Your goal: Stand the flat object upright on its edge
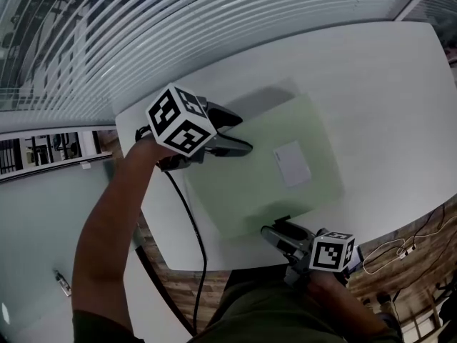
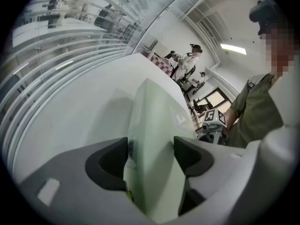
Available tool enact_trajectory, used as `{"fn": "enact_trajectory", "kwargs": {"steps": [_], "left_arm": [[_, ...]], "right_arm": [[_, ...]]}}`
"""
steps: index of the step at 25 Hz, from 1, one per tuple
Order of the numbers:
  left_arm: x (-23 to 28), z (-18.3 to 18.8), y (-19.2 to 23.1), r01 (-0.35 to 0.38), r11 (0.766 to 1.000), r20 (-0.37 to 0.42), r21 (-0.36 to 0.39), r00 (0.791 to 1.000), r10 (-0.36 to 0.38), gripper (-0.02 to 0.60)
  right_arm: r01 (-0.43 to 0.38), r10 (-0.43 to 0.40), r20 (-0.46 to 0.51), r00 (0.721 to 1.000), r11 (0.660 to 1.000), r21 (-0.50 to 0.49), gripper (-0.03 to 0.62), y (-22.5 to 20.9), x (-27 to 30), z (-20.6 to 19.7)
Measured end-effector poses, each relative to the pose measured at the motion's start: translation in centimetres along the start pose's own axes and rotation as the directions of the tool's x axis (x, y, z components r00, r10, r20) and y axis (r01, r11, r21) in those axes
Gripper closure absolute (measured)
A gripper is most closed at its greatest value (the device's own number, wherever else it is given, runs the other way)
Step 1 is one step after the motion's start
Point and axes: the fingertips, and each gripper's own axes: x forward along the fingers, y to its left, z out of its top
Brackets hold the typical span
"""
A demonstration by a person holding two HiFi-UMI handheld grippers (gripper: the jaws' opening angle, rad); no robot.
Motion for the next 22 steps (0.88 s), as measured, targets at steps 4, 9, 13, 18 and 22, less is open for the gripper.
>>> {"fn": "enact_trajectory", "kwargs": {"steps": [4,9,13,18,22], "left_arm": [[-1.8,0.3,-1.1,-0.035,0.999,0.08,0.011,0.996,0.034,0.295],[-3.0,-0.2,-2.2,-0.09,0.995,0.133,0.038,0.988,0.085,0.295],[-4.5,-1.2,-3.7,-0.146,0.987,0.179,0.068,0.975,0.132,0.295],[-6.5,-1.7,-5.2,-0.215,0.974,0.251,0.074,0.949,0.191,0.295],[-8.0,-2.2,-6.3,-0.27,0.959,0.303,0.089,0.924,0.232,0.295]], "right_arm": [[0.001,-0.001,0.001,1.0,0.999,-0.036,0.33,1.1,0.4,-0.6],[0.012,-0.014,-0.021,1.0,0.997,-0.082,0.33,0.9,0.7,-1.3],[0.038,-0.04,-0.009,0.999,0.989,-0.146,0.33,0.7,0.3,-1.5],[0.061,-0.058,0.019,0.998,0.974,-0.217,0.33,1.3,-0.2,-0.9],[0.084,-0.08,0.026,0.996,0.955,-0.283,0.33,1.9,0.1,-1.0]]}}
